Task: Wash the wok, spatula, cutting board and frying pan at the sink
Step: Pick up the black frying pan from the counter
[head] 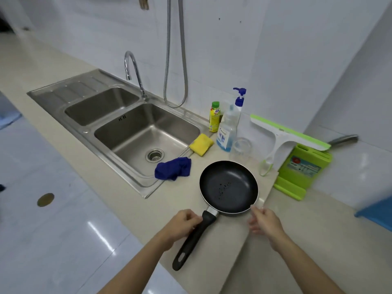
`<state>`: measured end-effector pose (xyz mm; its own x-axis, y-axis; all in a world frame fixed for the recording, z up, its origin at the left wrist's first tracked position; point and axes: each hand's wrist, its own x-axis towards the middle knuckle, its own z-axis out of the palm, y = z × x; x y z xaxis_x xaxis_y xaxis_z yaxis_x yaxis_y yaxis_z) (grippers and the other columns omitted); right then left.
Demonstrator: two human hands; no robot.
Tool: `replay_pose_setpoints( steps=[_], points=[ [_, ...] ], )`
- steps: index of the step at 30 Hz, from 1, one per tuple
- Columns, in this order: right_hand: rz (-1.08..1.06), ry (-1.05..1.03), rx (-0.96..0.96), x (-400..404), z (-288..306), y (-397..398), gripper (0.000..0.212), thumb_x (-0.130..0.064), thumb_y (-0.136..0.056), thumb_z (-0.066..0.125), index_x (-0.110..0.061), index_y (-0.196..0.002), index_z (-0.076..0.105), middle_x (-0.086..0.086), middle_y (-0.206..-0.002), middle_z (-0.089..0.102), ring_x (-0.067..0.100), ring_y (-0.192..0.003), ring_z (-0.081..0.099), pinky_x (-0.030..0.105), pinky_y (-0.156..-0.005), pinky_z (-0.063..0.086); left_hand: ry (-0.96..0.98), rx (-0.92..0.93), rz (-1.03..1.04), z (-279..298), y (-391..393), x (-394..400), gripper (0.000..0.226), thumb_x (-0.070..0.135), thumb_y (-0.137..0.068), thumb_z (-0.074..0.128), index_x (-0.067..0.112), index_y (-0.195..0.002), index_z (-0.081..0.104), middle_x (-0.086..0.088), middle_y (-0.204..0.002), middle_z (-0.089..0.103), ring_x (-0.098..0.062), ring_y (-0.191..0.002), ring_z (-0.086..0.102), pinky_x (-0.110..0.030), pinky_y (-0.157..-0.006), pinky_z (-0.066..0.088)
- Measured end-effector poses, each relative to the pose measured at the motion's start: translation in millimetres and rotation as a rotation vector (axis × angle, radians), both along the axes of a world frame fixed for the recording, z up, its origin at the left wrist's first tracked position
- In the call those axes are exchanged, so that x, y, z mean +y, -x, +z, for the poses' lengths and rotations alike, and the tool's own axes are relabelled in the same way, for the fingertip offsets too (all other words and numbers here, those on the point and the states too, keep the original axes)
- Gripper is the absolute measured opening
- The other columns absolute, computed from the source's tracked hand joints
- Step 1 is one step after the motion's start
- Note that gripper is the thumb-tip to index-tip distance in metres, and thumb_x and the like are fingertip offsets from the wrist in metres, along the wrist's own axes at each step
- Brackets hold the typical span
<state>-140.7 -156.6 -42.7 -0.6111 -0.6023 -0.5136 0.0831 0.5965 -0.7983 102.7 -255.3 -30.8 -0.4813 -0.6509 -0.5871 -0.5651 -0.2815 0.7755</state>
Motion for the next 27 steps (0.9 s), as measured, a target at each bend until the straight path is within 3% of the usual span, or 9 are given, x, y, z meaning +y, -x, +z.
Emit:
replay_pose_setpoints(
  steps=[4,8,15,20,27],
  points=[
    [-0.033,-0.018,0.000,-5.3,-12.8,-19.0,0.037,-0.031,-0.098,0.047,-0.007,-0.071,0.054,0.011,-0.060,0.060,0.024,-0.050,0.057,0.027,-0.047,0.045,-0.115,0.006,-0.034,0.0,3.3,-6.1,0.025,0.039,-0.092,0.060,0.015,-0.098,0.060,0.000,-0.084,0.061,-0.012,-0.069,0.055,-0.020,-0.064,0.046],
    [-0.065,-0.017,-0.003,-13.2,-16.6,-23.3,0.035,-0.023,-0.099,0.039,-0.005,-0.071,0.051,0.012,-0.058,0.055,0.025,-0.049,0.055,0.027,-0.048,0.043,-0.321,0.135,-0.031,3.0,7.7,3.8,0.023,0.029,-0.098,0.055,0.006,-0.098,0.052,-0.014,-0.082,0.071,-0.024,-0.065,0.067,-0.031,-0.064,0.057],
    [-0.004,-0.088,0.036,-22.4,-14.3,-16.6,0.030,-0.018,-0.093,0.043,-0.006,-0.066,0.048,0.010,-0.058,0.047,0.025,-0.047,0.050,0.028,-0.047,0.042,-0.301,0.073,0.032,2.9,14.0,13.9,0.024,0.028,-0.101,0.047,0.009,-0.085,0.047,-0.005,-0.060,0.054,-0.016,-0.040,0.053,-0.023,-0.041,0.045],
    [0.072,-0.100,0.047,-25.2,-7.5,-10.1,0.033,-0.015,-0.092,0.048,-0.006,-0.060,0.049,0.010,-0.053,0.050,0.025,-0.051,0.048,0.032,-0.055,0.043,-0.007,-0.074,0.036,6.5,19.0,19.1,0.028,0.030,-0.094,0.057,0.012,-0.073,0.050,-0.002,-0.059,0.052,-0.012,-0.039,0.045,-0.022,-0.038,0.037],
    [0.191,-0.018,0.014,-59.4,19.3,-36.8,0.032,-0.017,-0.092,0.046,-0.008,-0.061,0.049,0.007,-0.050,0.048,0.023,-0.048,0.045,0.027,-0.050,0.035,0.241,-0.176,-0.001,43.5,-20.4,-11.4,0.028,0.032,-0.088,0.063,0.012,-0.073,0.049,-0.004,-0.061,0.054,-0.012,-0.036,0.049,-0.021,-0.039,0.039]
  ],
)
